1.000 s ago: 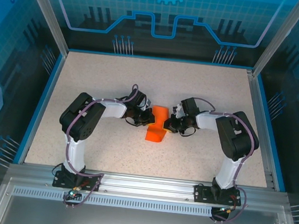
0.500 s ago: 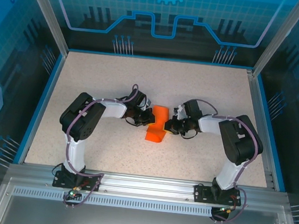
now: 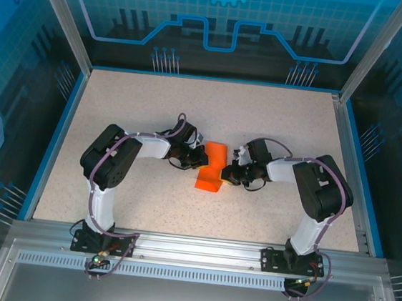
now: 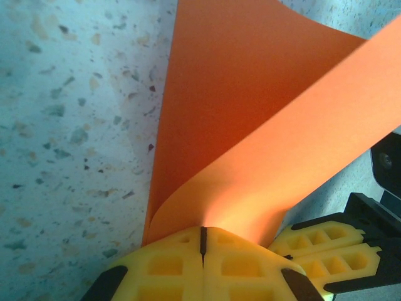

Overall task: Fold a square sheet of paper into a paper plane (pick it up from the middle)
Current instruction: Fold the square sheet of paper in half at the center of the table.

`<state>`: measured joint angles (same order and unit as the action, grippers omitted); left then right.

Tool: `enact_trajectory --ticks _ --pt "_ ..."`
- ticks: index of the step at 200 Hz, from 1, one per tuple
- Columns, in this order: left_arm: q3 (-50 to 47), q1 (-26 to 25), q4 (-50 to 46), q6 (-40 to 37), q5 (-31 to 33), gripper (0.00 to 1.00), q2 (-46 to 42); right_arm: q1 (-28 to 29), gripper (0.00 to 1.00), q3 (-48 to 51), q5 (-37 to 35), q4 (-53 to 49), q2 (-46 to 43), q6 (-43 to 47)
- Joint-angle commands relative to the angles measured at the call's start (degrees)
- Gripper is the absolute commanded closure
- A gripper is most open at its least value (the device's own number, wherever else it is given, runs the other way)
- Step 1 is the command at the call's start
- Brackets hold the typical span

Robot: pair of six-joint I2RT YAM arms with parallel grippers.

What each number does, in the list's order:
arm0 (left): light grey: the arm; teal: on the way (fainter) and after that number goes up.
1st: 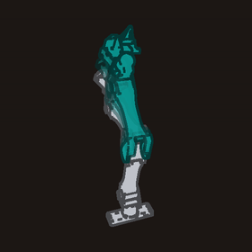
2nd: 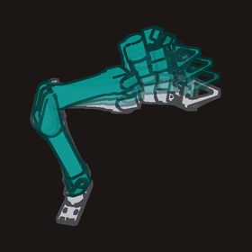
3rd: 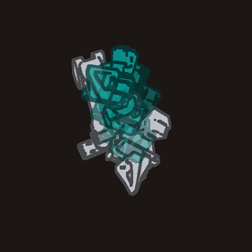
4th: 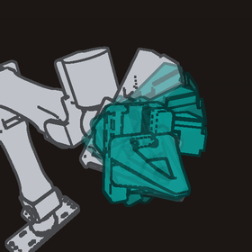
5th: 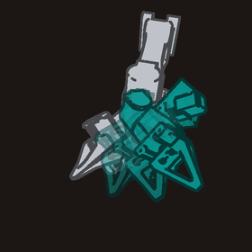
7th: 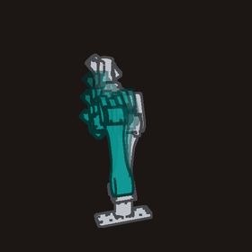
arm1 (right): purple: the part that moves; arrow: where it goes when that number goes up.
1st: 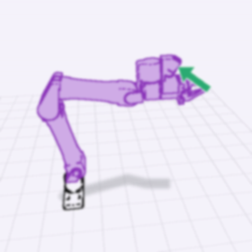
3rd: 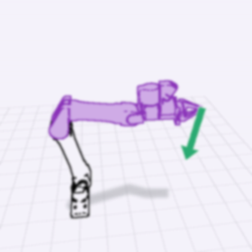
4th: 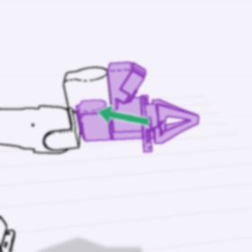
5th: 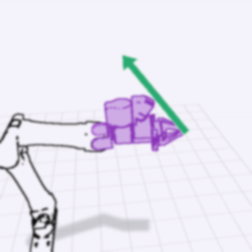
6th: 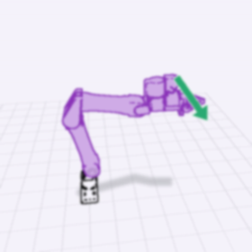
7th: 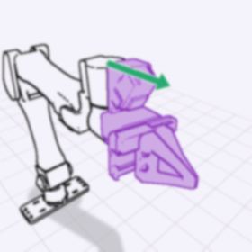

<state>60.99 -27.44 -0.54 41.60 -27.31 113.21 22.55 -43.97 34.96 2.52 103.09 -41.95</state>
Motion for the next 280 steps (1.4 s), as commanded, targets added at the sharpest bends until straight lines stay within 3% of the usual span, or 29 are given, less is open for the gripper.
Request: enact_trajectory --ticks 1,41,137,195,280 --pt "-1.8 -0.6 -3.8 -1.4 2.4 1.0 3.2 0.5 0.94 0.6 0.3 -1.4 -0.9 0.6" --pt "-1.8 -0.6 -3.7 -1.4 2.3 1.0 3.2 1.7 0.93 0.5 1.4 -0.7 -5.3 -0.8" --pt "-1.8 -0.6 -4.1 -1.6 2.2 1.0 3.3 2.5 0.95 4.4 0.0 3.4 0.5 -2.0" --pt "-1.5 -0.6 -4.3 -1.6 2.1 1.0 3.3 3.9 0.94 3.9 -1.3 -0.2 -6.8 -1.7" --pt "-1.6 -0.6 -4.4 -1.6 2.0 1.0 3.2 5.1 0.95 8.5 -1.7 4.7 -3.0 -3.4"
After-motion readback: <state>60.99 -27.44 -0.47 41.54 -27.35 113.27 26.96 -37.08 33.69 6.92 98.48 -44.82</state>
